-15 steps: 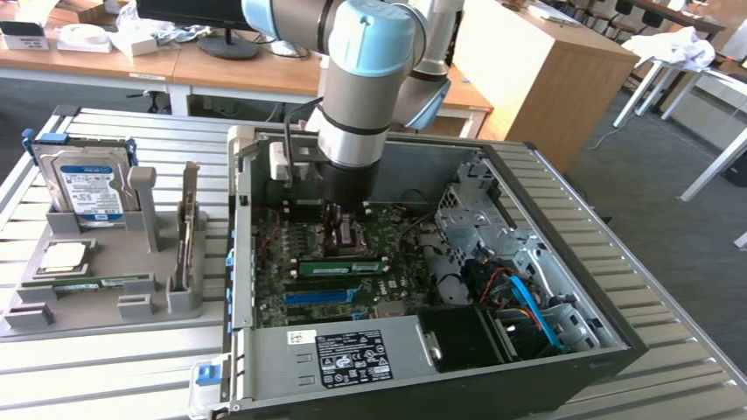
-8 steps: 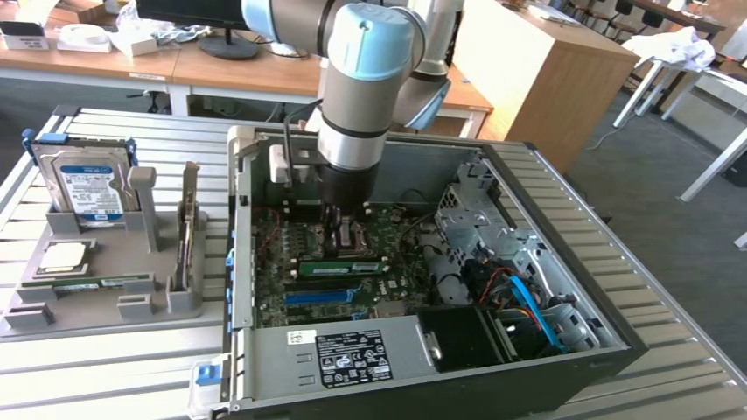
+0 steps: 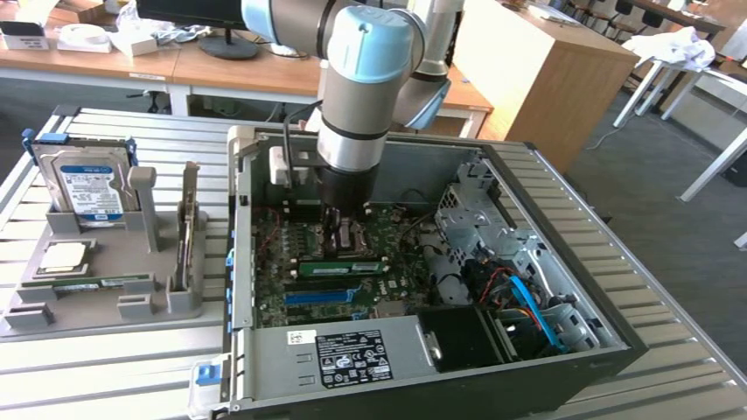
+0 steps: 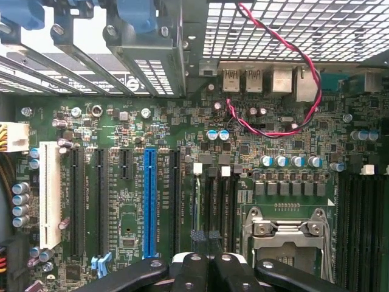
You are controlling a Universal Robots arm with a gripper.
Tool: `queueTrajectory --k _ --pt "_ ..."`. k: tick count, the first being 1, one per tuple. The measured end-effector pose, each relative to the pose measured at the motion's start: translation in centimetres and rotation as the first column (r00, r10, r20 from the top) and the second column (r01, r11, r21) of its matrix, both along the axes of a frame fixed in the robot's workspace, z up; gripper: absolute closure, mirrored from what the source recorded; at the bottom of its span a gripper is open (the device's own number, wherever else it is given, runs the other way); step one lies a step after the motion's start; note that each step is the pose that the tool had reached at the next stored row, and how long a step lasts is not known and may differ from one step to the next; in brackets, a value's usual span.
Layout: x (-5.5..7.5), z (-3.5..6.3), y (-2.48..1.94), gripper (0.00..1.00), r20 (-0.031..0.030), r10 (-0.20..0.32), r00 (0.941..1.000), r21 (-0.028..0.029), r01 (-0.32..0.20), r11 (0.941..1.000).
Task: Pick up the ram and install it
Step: 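Press down the ram until it locks into place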
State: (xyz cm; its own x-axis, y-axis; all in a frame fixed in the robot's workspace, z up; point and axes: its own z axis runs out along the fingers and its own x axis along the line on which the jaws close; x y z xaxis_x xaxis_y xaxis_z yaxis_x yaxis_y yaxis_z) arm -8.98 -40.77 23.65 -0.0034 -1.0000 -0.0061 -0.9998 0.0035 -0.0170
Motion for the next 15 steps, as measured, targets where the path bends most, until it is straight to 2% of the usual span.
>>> queueTrajectory --k 15 --pt "0.01 -0.23 -0.12 0.90 -0.0001 0.000 1.0000 -0.0001 0.000 1.0000"
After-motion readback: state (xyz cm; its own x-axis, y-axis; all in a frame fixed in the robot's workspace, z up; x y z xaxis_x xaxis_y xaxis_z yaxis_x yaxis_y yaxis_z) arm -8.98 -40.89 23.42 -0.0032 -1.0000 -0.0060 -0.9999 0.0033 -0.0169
